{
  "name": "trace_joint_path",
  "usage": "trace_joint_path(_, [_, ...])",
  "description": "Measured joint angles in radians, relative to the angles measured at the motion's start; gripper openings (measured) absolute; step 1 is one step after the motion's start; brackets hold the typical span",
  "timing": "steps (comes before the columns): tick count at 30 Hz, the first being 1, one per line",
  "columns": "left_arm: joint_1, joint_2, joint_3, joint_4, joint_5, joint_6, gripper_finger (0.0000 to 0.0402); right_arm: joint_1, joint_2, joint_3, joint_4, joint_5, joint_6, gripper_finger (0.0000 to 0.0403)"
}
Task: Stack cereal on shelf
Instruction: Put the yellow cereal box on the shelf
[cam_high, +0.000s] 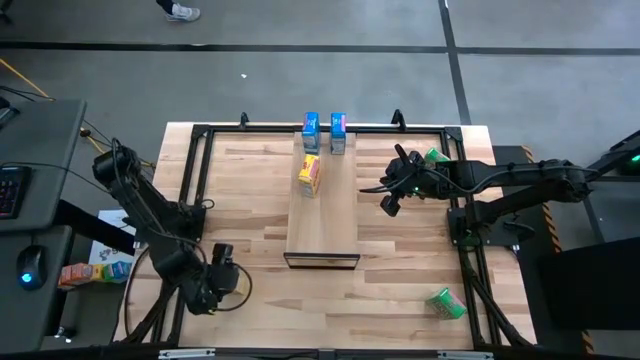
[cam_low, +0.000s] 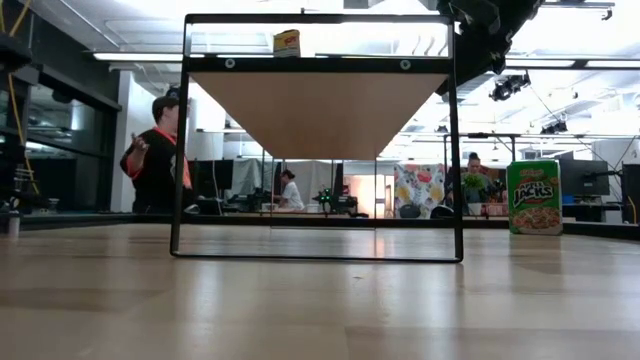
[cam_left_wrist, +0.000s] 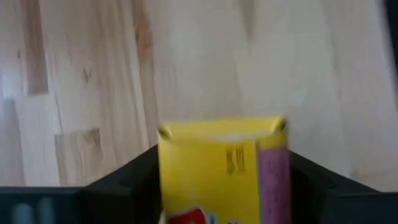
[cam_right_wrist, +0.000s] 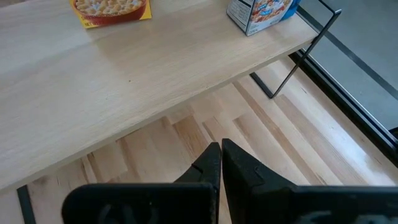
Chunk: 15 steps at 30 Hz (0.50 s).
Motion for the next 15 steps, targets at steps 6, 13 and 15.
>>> trace_joint_path(6, [0.043, -0.029, 0.096, -0.026, 0.014, 0.121, 0.0133, 0.0, 0.0, 0.0, 0.0, 0.0, 0.0, 0.0])
trace_joint_path(13, [0.121, -0.054, 0.313, -0.116, -0.03, 0.352, 0.0095, 0.0, 0.0, 0.0, 0.0, 0.0, -0.001, 0.0])
trace_joint_path(15, [0.148, -0.052, 0.393, -0.125, -0.064, 0.464, 0.0096, 0.0, 0.0, 0.0, 0.0, 0.0, -0.001, 0.0])
